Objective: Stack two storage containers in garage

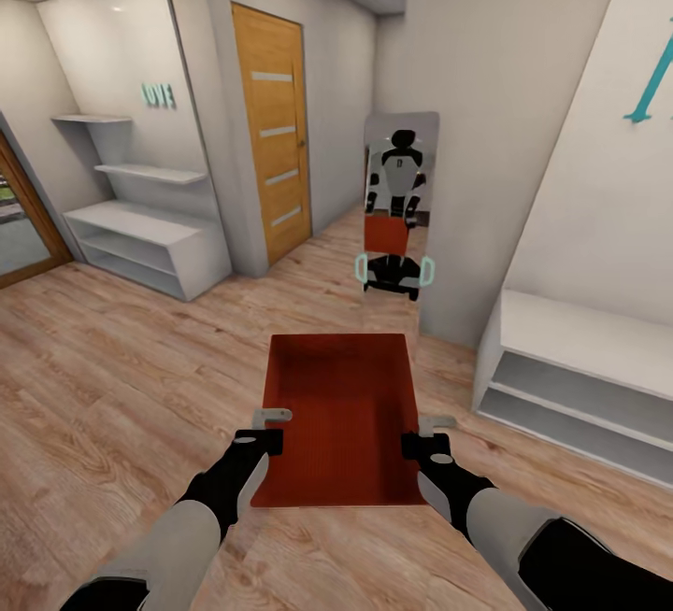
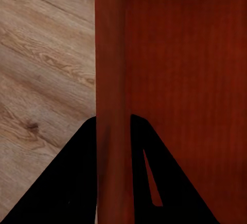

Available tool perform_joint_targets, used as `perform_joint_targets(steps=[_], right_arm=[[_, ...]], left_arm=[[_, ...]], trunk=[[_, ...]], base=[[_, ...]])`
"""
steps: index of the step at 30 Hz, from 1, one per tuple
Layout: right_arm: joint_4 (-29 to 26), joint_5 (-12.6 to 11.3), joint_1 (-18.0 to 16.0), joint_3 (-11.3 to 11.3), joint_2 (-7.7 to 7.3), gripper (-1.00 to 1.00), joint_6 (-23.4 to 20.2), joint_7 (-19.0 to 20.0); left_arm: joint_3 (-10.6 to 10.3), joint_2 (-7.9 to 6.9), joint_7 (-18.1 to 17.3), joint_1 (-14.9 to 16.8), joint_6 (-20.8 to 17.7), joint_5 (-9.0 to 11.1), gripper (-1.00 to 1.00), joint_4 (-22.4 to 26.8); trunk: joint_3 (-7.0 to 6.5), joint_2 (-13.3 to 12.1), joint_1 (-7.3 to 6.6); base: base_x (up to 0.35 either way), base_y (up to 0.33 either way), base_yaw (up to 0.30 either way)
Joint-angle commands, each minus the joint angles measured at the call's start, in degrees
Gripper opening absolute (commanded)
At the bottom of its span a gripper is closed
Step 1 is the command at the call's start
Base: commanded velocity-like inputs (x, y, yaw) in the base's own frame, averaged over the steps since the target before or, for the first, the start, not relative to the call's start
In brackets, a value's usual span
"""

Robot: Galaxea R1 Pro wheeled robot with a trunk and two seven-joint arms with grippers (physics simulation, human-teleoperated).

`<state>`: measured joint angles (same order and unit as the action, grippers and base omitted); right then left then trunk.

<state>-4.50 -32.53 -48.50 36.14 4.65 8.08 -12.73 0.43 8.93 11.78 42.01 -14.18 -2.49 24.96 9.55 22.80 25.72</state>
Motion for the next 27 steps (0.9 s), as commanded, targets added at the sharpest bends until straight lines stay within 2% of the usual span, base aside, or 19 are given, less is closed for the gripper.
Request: perform_joint_targets(steps=[1,27], right_arm=[[-0.19,0.54,-0.10,-1.03,-0.35,-1.00,0.19,-0.30],[-0.07,0.65,-0.10,-0.87,-0.20,-1.00,0.21,-0.31]], left_arm=[[-0.69,-0.06,0.44,0.00,-1.12,0.82,-1.00,-2.82],[-0.69,-0.06,0.44,0.00,-1.12,0.82,-1.00,-2.82]], trunk=[[0.11,0.12,0.07],[0.11,0.12,0.07]], base=[[0.322,0.000,0.000],[0.322,0.000,0.000]])
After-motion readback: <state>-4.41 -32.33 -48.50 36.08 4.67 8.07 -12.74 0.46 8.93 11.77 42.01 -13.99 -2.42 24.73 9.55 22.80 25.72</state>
